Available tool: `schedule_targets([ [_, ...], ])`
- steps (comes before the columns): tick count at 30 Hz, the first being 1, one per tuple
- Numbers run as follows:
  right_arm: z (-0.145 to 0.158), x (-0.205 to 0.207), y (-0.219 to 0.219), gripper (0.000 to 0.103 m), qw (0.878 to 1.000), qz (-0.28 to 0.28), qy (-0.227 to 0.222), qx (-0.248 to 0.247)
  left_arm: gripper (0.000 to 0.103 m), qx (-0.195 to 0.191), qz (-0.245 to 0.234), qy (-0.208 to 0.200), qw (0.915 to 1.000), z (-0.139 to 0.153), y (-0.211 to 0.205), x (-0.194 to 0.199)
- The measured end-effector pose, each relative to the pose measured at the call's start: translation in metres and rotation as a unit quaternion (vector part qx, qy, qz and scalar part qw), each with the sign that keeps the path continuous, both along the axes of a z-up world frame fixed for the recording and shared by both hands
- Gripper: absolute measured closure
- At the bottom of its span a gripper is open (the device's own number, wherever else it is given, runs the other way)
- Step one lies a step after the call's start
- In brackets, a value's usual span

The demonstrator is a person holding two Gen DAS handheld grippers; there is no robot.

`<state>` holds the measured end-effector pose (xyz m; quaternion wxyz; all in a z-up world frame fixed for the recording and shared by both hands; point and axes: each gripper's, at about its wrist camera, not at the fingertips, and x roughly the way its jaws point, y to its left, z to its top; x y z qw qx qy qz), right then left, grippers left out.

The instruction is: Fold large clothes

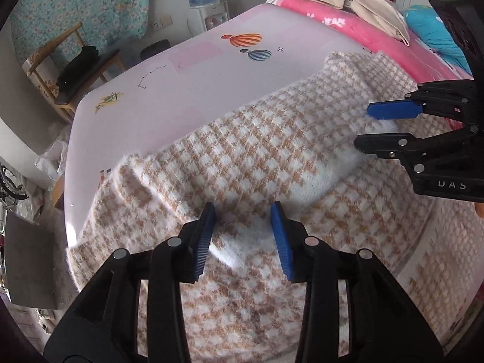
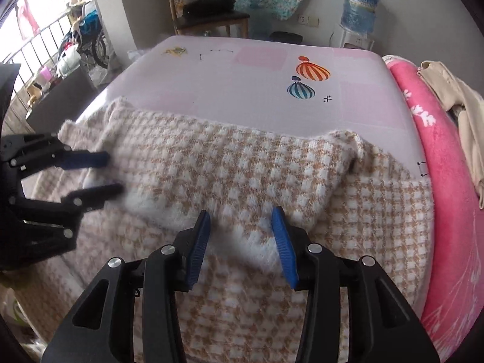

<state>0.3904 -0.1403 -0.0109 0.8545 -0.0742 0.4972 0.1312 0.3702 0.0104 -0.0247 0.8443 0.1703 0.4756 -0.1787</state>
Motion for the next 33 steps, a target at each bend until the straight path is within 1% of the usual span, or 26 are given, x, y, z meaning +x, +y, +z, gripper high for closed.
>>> schedule_targets([
  [1,0.003,-0.005,-0.003,0.059,1.000,-0.006,0.006,-0.001,0.065,-0.001,0.007,0.003,1.0000,0.004,0.004,-0.003],
  [2,0.006,-0.009,-0.006,0.058,1.000,-0.015,0.009,-0.007,0.059,0.003,0.018,0.006,0.9998,0.007,0.008,-0.006],
  [3,0.010,-0.015,-0.009,0.056,1.000,-0.024,0.009,-0.009,0.058,0.009,0.031,0.007,0.9995,0.010,0.012,-0.009],
  [5,0.022,-0.029,-0.015,0.055,1.000,-0.025,0.002,0.014,0.059,0.003,0.044,0.005,0.9990,0.020,0.023,-0.019],
  [7,0.035,-0.048,-0.018,0.042,0.999,-0.020,-0.010,0.034,0.057,-0.021,0.056,-0.003,0.9982,0.035,0.038,-0.036],
  [8,0.042,-0.058,-0.018,0.038,0.999,-0.016,-0.016,0.043,0.053,-0.035,0.065,-0.007,0.9972,0.042,0.047,-0.045],
  [10,0.050,-0.078,-0.017,0.028,0.998,-0.005,-0.024,0.064,0.048,-0.062,0.086,-0.015,0.9943,0.053,0.065,-0.066],
  [12,0.055,-0.098,-0.015,0.024,0.996,0.004,-0.026,0.081,0.047,-0.085,0.106,-0.020,0.9906,0.059,0.082,-0.088],
  [14,0.053,-0.117,-0.012,0.023,0.996,0.013,-0.022,0.091,0.046,-0.108,0.127,-0.022,0.9857,0.060,0.099,-0.111],
  [16,0.046,-0.133,-0.010,0.022,0.995,0.019,-0.013,0.102,0.045,-0.128,0.146,-0.023,0.9807,0.056,0.113,-0.134],
  [19,0.027,-0.156,-0.006,0.022,0.993,0.024,0.011,0.114,0.045,-0.147,0.169,-0.021,0.9743,0.044,0.127,-0.163],
  [23,0.002,-0.174,-0.003,0.022,0.994,0.023,0.036,0.104,0.046,-0.162,0.193,-0.016,0.9676,0.023,0.136,-0.185],
  [25,-0.006,-0.179,-0.003,0.022,0.994,0.016,0.044,0.102,0.048,-0.166,0.201,-0.011,0.9653,0.012,0.139,-0.192],
  [27,-0.012,-0.182,-0.003,0.022,0.994,0.007,0.051,0.099,0.053,-0.167,0.206,-0.007,0.9642,0.002,0.141,-0.193],
  [28,-0.014,-0.183,-0.003,0.022,0.994,0.005,0.052,0.098,0.058,-0.166,0.208,-0.006,0.9641,-0.001,0.141,-0.192],
  [29,-0.016,-0.185,-0.003,0.022,0.994,0.004,0.052,0.096,0.059,-0.164,0.207,-0.007,0.9644,-0.004,0.141,-0.191],
  [33,-0.019,-0.187,-0.001,0.022,0.995,-0.001,0.050,0.089,0.062,-0.164,0.200,-0.007,0.9660,-0.013,0.141,-0.178],
])
